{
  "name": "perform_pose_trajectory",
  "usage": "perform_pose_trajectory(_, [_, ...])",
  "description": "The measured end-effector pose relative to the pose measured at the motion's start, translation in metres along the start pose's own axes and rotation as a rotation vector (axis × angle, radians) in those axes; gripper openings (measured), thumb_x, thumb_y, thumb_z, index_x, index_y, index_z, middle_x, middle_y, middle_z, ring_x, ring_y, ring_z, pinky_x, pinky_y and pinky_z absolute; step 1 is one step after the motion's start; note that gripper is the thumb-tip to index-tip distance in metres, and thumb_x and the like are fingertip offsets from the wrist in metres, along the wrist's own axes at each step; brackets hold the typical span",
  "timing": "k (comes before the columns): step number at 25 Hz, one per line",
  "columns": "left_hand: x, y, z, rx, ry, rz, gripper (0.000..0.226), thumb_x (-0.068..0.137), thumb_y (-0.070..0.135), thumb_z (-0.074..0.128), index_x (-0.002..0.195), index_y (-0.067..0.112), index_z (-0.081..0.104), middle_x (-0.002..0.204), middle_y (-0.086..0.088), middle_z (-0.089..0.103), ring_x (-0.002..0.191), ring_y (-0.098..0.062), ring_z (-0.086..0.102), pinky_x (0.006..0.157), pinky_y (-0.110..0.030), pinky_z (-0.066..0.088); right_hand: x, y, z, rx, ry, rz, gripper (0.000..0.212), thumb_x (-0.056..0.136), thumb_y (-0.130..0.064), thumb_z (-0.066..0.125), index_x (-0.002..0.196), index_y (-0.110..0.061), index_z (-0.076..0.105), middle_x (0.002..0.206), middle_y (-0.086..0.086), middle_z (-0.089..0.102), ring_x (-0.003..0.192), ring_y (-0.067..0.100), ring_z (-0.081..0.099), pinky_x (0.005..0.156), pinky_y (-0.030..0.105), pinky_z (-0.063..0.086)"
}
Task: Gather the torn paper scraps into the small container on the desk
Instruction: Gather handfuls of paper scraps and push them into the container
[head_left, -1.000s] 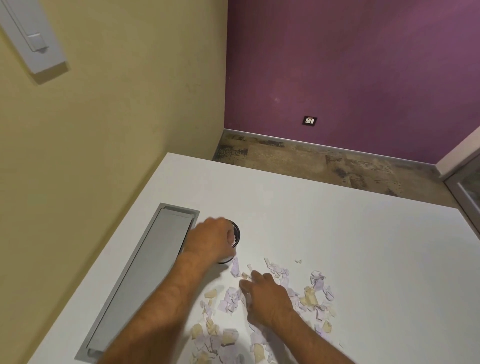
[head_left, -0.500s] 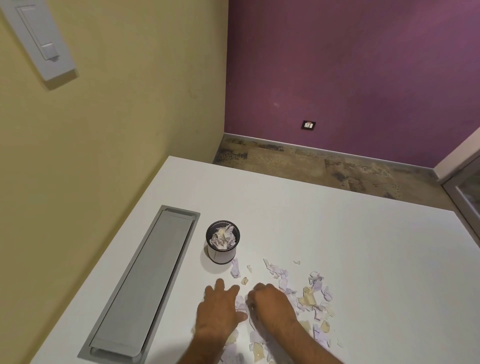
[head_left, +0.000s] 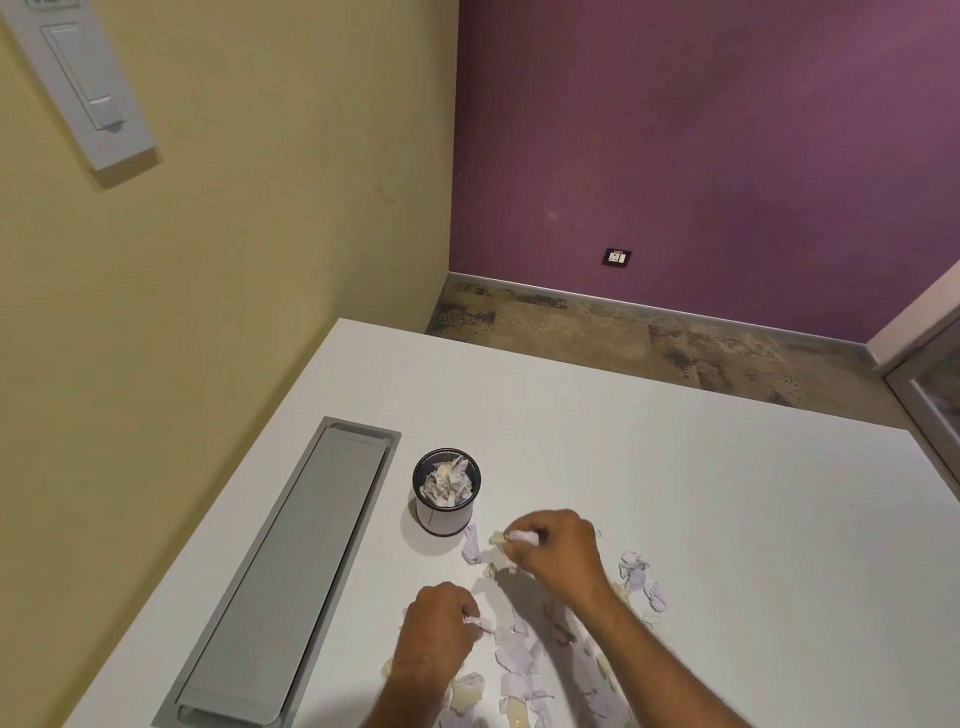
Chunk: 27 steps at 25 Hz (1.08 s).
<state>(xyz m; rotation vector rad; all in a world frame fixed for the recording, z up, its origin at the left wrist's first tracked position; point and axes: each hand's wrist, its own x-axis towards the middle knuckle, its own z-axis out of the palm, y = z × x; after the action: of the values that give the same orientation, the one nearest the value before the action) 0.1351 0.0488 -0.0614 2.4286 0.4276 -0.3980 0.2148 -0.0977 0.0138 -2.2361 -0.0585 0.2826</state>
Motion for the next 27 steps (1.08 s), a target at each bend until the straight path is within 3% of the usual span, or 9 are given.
perform_pose_trajectory(3, [-0.001, 0.0, -0.003, -0.012, -0.009, -0.014, 0.014, 0.078, 0.021, 0.073, 0.089, 0.026, 0.078, 0.095, 0.008, 0.076, 0.087, -0.01, 0.07, 0.082, -0.018, 0.054, 0.014, -0.027, -0.005, 0.071, 0.019, -0.079, 0.011, 0.071, -0.013, 0.081, 0.079, -0.021, 0.079, 0.059, -0.02, 0.067, 0.053, -0.007, 0.062, 0.054, 0.007, 0.043])
perform_pose_trajectory(8, [-0.005, 0.0, -0.01, -0.07, -0.029, 0.017, 0.013, 0.076, 0.02, 0.071, 0.086, 0.026, 0.078, 0.089, 0.01, 0.077, 0.081, -0.006, 0.069, 0.076, -0.015, 0.053, 0.046, -0.069, 0.009, -0.126, -0.012, -0.223, 0.016, 0.075, -0.012, 0.073, 0.088, -0.02, 0.078, 0.085, -0.003, 0.077, 0.069, -0.001, 0.064, 0.069, 0.008, 0.044])
perform_pose_trajectory(12, [-0.005, 0.007, -0.03, -0.189, -0.021, 0.037, 0.012, 0.075, 0.018, 0.077, 0.084, 0.025, 0.079, 0.079, 0.014, 0.076, 0.069, 0.002, 0.068, 0.072, -0.022, 0.059, 0.071, -0.086, 0.028, -0.441, -0.151, -0.347, 0.023, 0.081, -0.01, 0.065, 0.101, -0.018, 0.074, 0.105, 0.001, 0.074, 0.098, 0.02, 0.067, 0.087, 0.028, 0.052])
perform_pose_trajectory(14, [-0.002, 0.012, -0.049, -0.267, 0.01, 0.049, 0.012, 0.074, 0.015, 0.081, 0.082, 0.023, 0.079, 0.073, 0.014, 0.076, 0.062, 0.003, 0.069, 0.063, -0.021, 0.06, 0.078, -0.089, 0.037, -0.597, -0.227, -0.379, 0.025, 0.081, -0.008, 0.065, 0.103, -0.017, 0.072, 0.107, 0.005, 0.072, 0.099, 0.026, 0.065, 0.085, 0.033, 0.053])
perform_pose_trajectory(18, [0.006, 0.021, -0.101, -0.351, 0.127, 0.092, 0.019, 0.072, 0.008, 0.083, 0.08, 0.025, 0.079, 0.065, 0.017, 0.07, 0.054, 0.004, 0.066, 0.049, -0.006, 0.049, 0.081, -0.087, 0.047, -0.779, -0.304, -0.415, 0.025, 0.08, -0.01, 0.062, 0.103, -0.019, 0.068, 0.099, 0.008, 0.069, 0.091, 0.031, 0.065, 0.066, 0.032, 0.049])
perform_pose_trajectory(22, [0.023, 0.027, -0.143, -0.384, 0.236, 0.089, 0.02, 0.068, 0.006, 0.084, 0.077, 0.023, 0.08, 0.067, 0.009, 0.073, 0.055, 0.0, 0.065, 0.05, -0.006, 0.045, 0.08, -0.085, 0.041, -0.736, -0.298, -0.443, 0.04, 0.078, -0.015, 0.066, 0.114, -0.033, 0.063, 0.099, 0.001, 0.072, 0.09, 0.026, 0.064, 0.072, 0.035, 0.056])
perform_pose_trajectory(27, [0.053, 0.039, -0.16, -0.309, 0.275, 0.094, 0.017, 0.069, 0.006, 0.083, 0.079, 0.018, 0.08, 0.067, 0.006, 0.072, 0.059, -0.008, 0.066, 0.057, -0.018, 0.049, 0.071, -0.075, 0.018, -0.488, -0.231, -0.409, 0.043, 0.081, -0.02, 0.07, 0.12, -0.033, 0.06, 0.107, 0.0, 0.073, 0.095, 0.024, 0.065, 0.08, 0.037, 0.055])
